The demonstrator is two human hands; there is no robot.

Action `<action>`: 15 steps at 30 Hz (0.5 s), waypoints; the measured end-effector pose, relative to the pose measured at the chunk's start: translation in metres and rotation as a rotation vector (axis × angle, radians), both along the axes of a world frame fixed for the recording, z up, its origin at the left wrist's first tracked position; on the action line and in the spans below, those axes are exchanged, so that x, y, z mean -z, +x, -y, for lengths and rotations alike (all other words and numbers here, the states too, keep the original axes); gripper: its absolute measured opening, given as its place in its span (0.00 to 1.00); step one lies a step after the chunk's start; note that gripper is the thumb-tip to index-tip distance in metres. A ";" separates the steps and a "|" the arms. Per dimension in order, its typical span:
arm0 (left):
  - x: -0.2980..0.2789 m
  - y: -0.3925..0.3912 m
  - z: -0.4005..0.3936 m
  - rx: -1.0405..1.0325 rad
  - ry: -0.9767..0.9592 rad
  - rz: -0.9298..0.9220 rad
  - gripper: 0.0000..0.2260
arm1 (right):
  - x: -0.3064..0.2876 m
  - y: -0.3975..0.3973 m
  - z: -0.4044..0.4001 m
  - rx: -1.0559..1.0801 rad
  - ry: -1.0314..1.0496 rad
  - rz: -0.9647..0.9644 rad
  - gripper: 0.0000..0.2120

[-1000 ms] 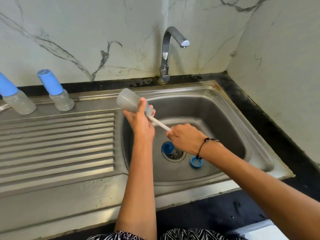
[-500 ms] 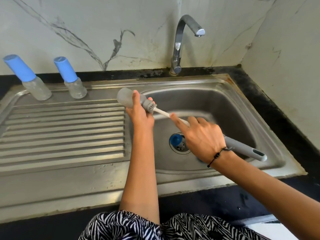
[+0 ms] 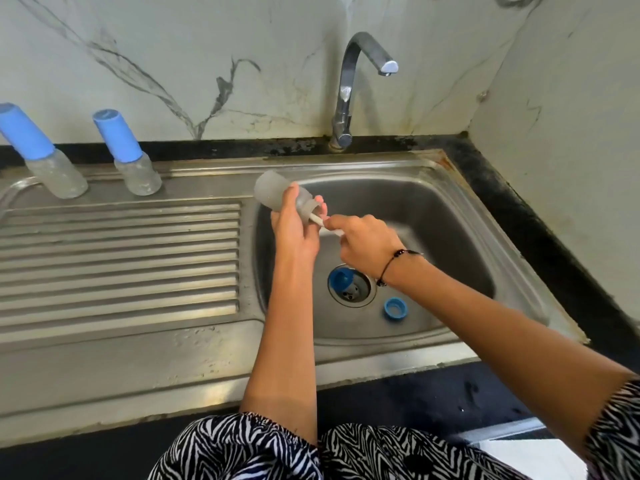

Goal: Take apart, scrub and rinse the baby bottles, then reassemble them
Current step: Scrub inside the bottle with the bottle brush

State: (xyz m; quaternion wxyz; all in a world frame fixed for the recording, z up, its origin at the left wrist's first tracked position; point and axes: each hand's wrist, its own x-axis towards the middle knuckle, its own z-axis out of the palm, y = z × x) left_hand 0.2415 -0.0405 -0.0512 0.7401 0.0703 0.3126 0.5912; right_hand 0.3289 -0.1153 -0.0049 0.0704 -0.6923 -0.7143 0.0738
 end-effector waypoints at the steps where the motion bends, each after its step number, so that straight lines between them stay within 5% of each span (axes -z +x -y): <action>1: 0.000 0.000 0.000 0.011 -0.005 -0.001 0.24 | 0.000 -0.003 0.001 0.007 0.009 0.060 0.23; 6: 0.003 0.002 -0.001 -0.033 -0.089 -0.062 0.23 | 0.007 -0.024 0.011 -0.075 0.047 0.255 0.28; 15: 0.017 -0.013 -0.002 -0.005 -0.098 0.214 0.12 | 0.008 0.004 0.021 -0.004 -0.143 -0.270 0.18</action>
